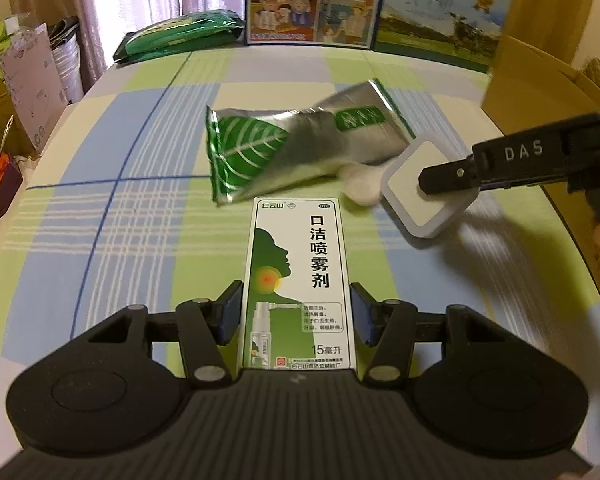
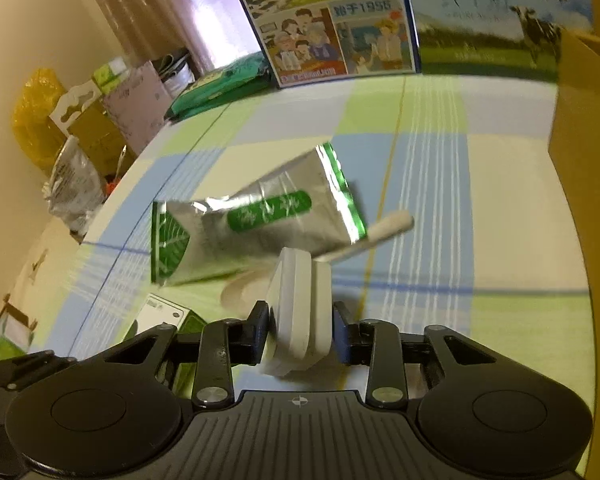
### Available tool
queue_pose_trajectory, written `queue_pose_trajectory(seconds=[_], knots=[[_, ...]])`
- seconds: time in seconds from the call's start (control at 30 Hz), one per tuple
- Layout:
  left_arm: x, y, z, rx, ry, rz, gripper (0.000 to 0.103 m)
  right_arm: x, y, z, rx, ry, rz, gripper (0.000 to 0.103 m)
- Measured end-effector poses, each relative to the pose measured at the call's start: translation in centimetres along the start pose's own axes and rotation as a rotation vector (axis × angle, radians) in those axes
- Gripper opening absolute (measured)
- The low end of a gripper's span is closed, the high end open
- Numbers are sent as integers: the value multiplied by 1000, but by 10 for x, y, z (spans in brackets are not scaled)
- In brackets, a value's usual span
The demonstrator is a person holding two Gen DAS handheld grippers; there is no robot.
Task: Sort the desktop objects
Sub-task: 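Grasp the white square lamp with the right gripper while the left holds the spray box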
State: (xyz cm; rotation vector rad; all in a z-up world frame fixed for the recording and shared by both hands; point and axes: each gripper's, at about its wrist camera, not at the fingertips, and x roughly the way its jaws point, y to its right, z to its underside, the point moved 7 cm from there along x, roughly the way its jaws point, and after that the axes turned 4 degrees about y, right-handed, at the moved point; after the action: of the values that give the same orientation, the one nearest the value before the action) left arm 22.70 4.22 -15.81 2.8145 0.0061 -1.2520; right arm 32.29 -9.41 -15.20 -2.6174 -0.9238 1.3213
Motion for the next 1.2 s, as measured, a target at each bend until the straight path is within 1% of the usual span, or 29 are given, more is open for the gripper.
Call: queue_pose_trajectory(seconds=[0.17,0.27,0.3,0.33,0.37,0.4,0.43,0.5,0.6,0.67,0.77,0.9,1.0,1.07,1.13,1.2], knots=[[-23,7,21,-32,-9,51,51,-27,10,21,35,-23,42,31],[-34,11,30,-42,-10,74,51,-44,14,34,26,-28,72,31],[-36,12,33,-42,-9,76,51,-49,15,39,21,-25,87,34],[-38,13,35,-41,-9,77,51,-54,17,42,14,-17,102,45],[-38,13,36,-40,-7,77,51,-59,19,46,2,-10,135,55],[-38,13,37,-37,-4,75,51,-63,21,49,-15,2,167,73],[-37,13,37,-31,2,70,51,-67,20,51,-44,26,194,80],[-38,14,35,-11,20,53,51,-72,14,54,-121,57,213,81],[-41,16,31,3,48,45,51,-68,0,59,-283,74,247,81],[-40,16,31,10,51,44,51,-61,-8,64,-363,70,254,81],[-37,14,33,5,39,44,52,-50,-19,73,-449,54,246,81],[-34,16,34,28,38,33,52,-37,-30,84,-581,45,271,81],[-34,19,33,55,48,20,52,-29,-33,88,-650,53,305,80],[-32,20,33,68,51,14,52,-25,-33,90,-676,56,321,77],[-31,21,34,79,51,9,52,-23,-32,91,-685,47,329,71],[-29,22,34,87,48,7,52,-22,-31,90,-689,50,347,67]])
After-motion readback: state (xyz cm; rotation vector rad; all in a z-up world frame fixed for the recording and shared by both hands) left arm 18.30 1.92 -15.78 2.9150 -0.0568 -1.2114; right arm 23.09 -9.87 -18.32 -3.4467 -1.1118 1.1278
